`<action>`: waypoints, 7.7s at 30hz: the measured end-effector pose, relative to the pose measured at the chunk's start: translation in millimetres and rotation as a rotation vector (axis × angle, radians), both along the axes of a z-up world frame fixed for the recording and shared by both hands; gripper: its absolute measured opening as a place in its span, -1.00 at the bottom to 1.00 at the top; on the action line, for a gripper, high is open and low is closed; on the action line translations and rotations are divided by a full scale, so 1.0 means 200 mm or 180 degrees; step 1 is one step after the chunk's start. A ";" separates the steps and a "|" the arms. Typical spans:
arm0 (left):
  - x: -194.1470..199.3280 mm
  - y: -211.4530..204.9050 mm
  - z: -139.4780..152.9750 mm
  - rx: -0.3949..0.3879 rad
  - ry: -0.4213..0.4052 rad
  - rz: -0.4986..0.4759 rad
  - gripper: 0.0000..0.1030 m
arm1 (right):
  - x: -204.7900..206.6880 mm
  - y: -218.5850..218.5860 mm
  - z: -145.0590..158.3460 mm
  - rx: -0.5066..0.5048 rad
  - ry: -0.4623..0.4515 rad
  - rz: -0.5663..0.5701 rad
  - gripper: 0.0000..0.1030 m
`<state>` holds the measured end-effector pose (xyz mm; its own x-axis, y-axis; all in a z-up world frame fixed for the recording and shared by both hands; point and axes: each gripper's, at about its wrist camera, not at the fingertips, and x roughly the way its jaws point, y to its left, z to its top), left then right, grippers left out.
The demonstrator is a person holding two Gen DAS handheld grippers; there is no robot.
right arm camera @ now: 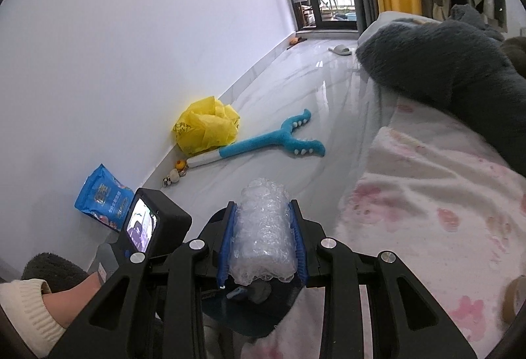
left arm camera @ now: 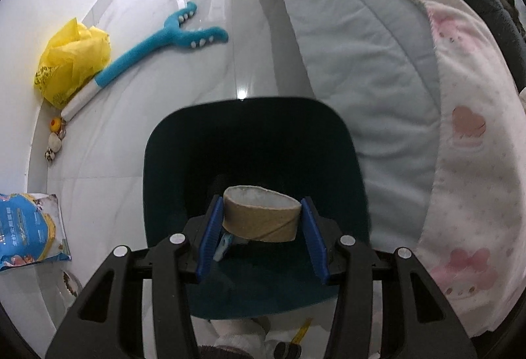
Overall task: Collect trash
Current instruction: 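Carry the tape roll and plastic bag over the green bin with both tools, then open both tools to drop the tape roll and plastic bag into the bin, then move both tools back over the bed toward the remaining items, then grasp the white cloth ball with the right tool, then grasp the black curved clip with the left tool, then carry the black clip and white cloth ball over the green bin with both tools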
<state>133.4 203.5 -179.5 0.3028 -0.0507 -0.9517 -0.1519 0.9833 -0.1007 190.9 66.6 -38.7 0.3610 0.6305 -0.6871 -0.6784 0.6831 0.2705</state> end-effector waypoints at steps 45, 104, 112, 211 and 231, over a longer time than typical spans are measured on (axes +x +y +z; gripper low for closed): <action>-0.27 0.26 0.72 0.0124 -0.1580 0.0237 0.14 | -0.09 0.52 -0.69 -0.0980 0.0797 0.0514 -0.20; 0.09 -0.85 0.96 -0.0254 -0.2091 -0.0764 0.46 | 0.21 -1.01 0.03 -0.0512 -0.0300 -0.0687 0.39; 0.14 -1.04 0.88 -0.0302 -0.1968 -0.1012 0.46 | 0.27 -1.20 -0.03 -0.0596 -0.0226 -0.0849 0.40; 0.29 -1.28 0.74 -0.0670 -0.1858 -0.1080 -0.05 | 0.24 -1.50 0.23 -0.0187 -0.0370 -0.1181 -0.44; 0.21 -0.65 0.67 -0.0083 -0.1572 -0.0326 -0.04 | 0.26 -0.87 0.29 -0.0096 -0.0419 -0.0627 -0.44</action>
